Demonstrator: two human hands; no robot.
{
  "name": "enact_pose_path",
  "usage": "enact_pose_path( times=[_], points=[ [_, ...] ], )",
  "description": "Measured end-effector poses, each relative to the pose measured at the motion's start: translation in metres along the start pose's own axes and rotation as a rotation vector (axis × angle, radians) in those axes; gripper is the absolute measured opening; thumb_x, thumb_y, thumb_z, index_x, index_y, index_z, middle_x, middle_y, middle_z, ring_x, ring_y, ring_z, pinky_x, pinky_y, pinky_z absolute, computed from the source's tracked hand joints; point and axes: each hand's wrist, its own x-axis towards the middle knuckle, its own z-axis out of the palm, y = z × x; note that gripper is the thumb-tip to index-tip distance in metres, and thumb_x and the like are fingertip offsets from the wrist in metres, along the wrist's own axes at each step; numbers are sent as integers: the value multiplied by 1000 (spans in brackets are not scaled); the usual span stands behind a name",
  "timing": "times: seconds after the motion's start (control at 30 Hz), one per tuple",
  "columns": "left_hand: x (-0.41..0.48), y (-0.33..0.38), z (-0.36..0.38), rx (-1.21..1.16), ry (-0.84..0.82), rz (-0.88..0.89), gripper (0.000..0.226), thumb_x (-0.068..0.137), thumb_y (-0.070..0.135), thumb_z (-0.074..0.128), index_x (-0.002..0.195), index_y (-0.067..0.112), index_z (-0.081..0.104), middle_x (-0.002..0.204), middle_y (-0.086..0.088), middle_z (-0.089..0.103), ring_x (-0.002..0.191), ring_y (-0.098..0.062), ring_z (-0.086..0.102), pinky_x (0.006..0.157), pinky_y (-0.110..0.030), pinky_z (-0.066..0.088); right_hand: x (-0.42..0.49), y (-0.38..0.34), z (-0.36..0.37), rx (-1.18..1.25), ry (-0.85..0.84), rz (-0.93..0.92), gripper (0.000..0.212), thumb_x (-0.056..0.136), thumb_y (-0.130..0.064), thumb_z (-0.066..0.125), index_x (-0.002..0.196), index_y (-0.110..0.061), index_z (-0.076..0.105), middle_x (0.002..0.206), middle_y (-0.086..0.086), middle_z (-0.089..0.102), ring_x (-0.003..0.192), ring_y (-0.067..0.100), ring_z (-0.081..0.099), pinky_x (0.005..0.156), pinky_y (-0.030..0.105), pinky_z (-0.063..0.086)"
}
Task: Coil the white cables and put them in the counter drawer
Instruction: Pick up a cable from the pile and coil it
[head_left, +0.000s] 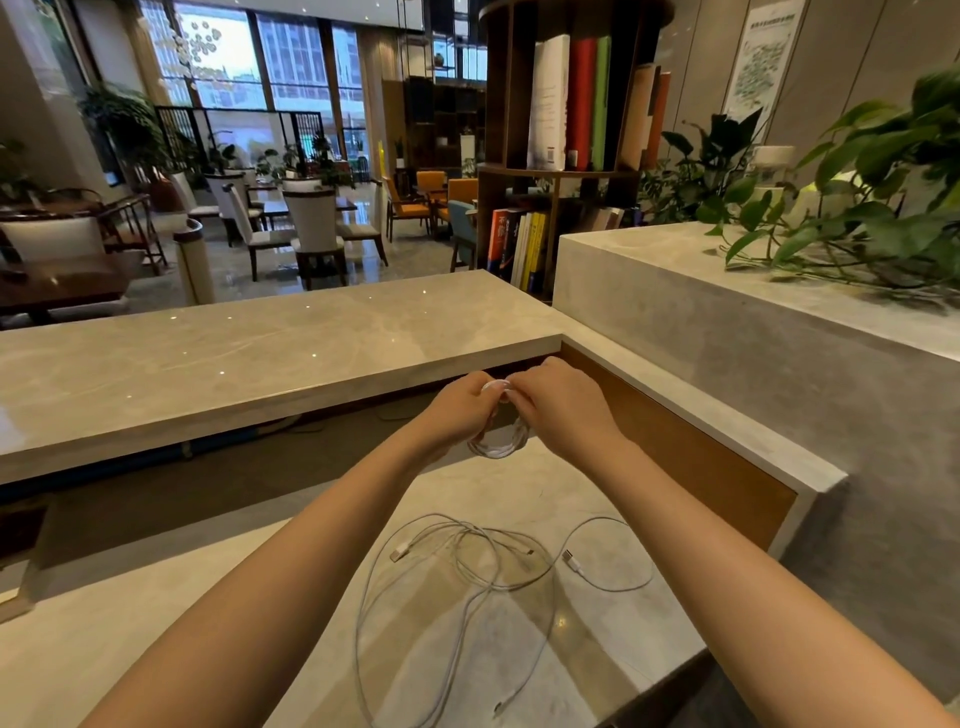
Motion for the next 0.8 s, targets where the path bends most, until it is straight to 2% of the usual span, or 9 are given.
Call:
enact_pose_path(
  times=[0.1,0.17,0.27,0.33,0.37,0.47,0.63,0.73,0.8],
  points=[
    [5,-4,-1,251,19,-23,23,100,26,32,98,12,50,81,1,49,73,-13,45,58,-20,34,-1,-4,0,-30,41,-16,24,96,-21,49,112,-13,64,105,7,66,95,22,57,73,32,50],
    [6,-12,-4,279,-22,-58,22,100,24,32,94,11,49,82,-3,48,72,-15,43,59,-24,33,3,-4,-7,52,70,50,26,97,-22,47,113,-12,64,106,7,67,96,22,58,75,31,50],
    [-2,-19,-10,-84,-148,-98,23,99,22,35,83,10,46,67,-1,39,56,-12,32,55,-25,28,7,-2,-16,232,-113,144,31,94,-31,52,116,-14,64,107,5,69,95,20,62,80,31,51],
    [-8,-19,-13,-256,-221,-96,22,100,22,34,88,10,48,64,2,37,52,-9,29,51,-21,26,5,-2,-14,285,-275,136,33,90,-38,56,109,-14,67,96,4,69,85,17,62,72,27,50],
    [-9,-19,-13,-293,-239,-89,22,100,23,33,91,10,48,64,3,37,51,-8,29,50,-20,26,3,-2,-9,315,-301,133,32,89,-40,57,103,-13,69,88,3,69,78,16,61,67,25,47],
    [-8,-18,-12,-307,-229,-86,25,101,24,32,86,11,47,64,3,38,50,-7,29,49,-19,26,0,-3,1,397,-246,156,30,91,-37,55,88,-12,72,71,5,64,64,15,54,60,29,41],
    [-7,-22,-7,-75,-197,-96,33,101,31,29,78,14,46,68,1,40,57,-10,32,54,-22,30,3,-11,2,337,-109,120,27,94,-28,51,89,-14,73,78,5,69,70,19,62,68,35,53],
    [-9,-27,-10,-312,-350,-175,30,100,29,34,80,13,50,64,2,38,54,-9,30,52,-21,28,8,-11,-8,285,-66,67,25,94,-27,52,101,-15,72,91,5,69,83,19,62,76,32,51],
    [-10,-28,-18,-526,-402,-148,25,99,26,39,83,10,51,64,2,38,53,-9,29,48,-19,28,7,-3,-8,270,-92,106,27,93,-29,54,98,-11,73,90,8,69,82,23,62,76,34,50]
  ],
)
